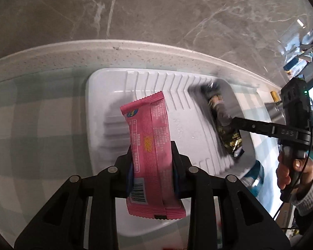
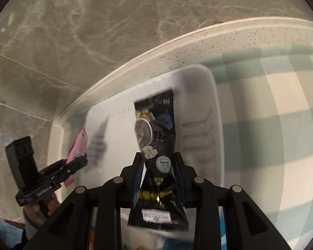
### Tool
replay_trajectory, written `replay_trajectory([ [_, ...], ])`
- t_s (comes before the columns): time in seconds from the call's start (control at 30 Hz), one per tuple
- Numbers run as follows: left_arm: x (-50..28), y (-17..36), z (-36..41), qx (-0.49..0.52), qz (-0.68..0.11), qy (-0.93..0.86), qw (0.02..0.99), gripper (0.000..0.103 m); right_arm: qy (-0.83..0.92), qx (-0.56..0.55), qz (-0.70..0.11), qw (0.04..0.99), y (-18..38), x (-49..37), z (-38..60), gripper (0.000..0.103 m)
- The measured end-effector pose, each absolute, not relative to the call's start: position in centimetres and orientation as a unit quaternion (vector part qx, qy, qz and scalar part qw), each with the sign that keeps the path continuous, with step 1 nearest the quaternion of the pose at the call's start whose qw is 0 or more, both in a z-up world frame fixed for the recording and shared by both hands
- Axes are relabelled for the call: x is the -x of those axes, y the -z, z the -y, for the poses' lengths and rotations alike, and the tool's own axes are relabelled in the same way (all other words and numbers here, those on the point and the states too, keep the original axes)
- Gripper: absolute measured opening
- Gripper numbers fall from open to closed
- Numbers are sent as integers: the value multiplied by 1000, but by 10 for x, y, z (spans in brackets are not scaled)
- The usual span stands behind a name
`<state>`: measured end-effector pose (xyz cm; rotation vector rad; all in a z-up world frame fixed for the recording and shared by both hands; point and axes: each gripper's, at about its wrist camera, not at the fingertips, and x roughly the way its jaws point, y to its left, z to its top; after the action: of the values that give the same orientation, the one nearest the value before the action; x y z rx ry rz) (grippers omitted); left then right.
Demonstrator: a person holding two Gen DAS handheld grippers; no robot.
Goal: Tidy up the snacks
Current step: 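Carry both packets to the white tray and open both tools to drop them, then move both tools back to the pile and grasp the red bag with the left tool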
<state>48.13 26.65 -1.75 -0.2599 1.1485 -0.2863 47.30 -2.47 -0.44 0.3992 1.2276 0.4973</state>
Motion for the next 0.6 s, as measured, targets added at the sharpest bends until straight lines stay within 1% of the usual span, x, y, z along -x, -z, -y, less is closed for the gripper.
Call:
replay_trajectory([
  [0.03,-483,20,-266,116,-542,130,822,31,-230,-181,-565,771,6,-476,25,41],
  [0.07,-484,21,-265,111,-540,128,824,38,-226,-174,-564,775,5,-478,24,48],
  [0.1,-484,21,-265,105,-536,128,828,41,-222,-167,-561,780,4,-479,22,51],
  [0.23,-475,14,-263,82,-520,120,842,43,-219,-150,-539,799,-8,-476,23,55],
  [0.4,-438,-22,-255,54,-490,112,863,47,-231,-151,-515,811,-31,-456,31,56],
  [0.53,-395,-45,-247,31,-475,104,873,50,-245,-140,-488,826,-59,-429,38,64],
  [0.6,-370,-56,-246,23,-473,101,875,51,-255,-133,-476,831,-72,-407,42,66],
])
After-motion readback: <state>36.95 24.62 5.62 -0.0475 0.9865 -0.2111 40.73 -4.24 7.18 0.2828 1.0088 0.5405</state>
